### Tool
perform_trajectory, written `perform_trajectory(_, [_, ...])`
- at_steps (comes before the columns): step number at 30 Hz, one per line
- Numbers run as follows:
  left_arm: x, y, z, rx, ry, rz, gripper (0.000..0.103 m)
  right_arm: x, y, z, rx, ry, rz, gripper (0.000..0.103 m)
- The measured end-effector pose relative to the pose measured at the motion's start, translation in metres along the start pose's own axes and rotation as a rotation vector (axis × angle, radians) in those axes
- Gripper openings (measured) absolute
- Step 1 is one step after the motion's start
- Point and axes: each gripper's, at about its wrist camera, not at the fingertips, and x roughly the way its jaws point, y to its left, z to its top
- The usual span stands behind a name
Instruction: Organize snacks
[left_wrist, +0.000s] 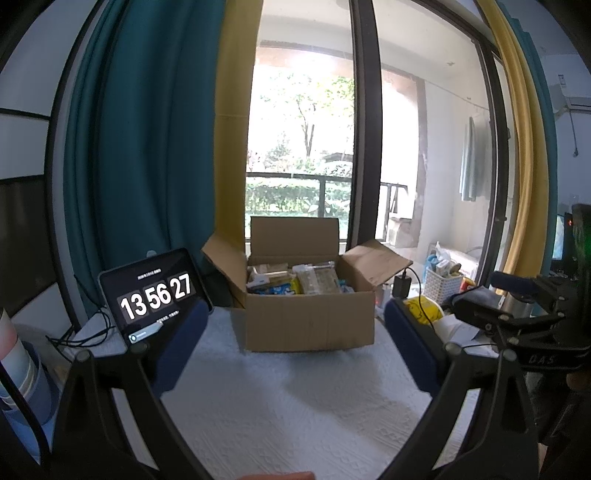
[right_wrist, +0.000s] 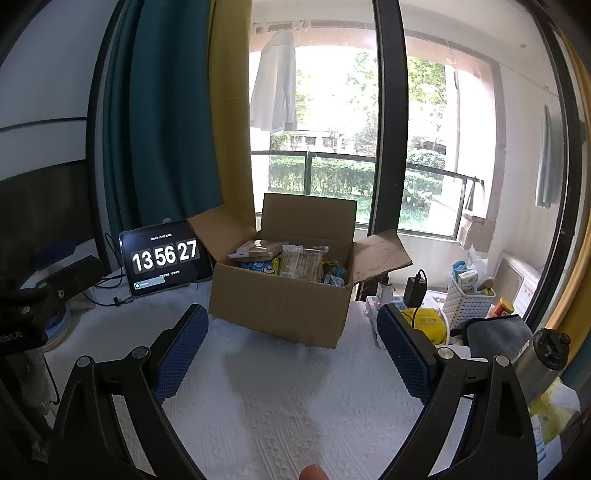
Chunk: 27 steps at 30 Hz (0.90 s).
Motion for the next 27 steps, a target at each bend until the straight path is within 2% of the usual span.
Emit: perform_trajectory(27, [0.0007,-0.0008,-0.0015,0.0,-0.003,-0.01,0.097,0.0059,-0.0015,-0.0028,0.002,0.01,0.006,0.095])
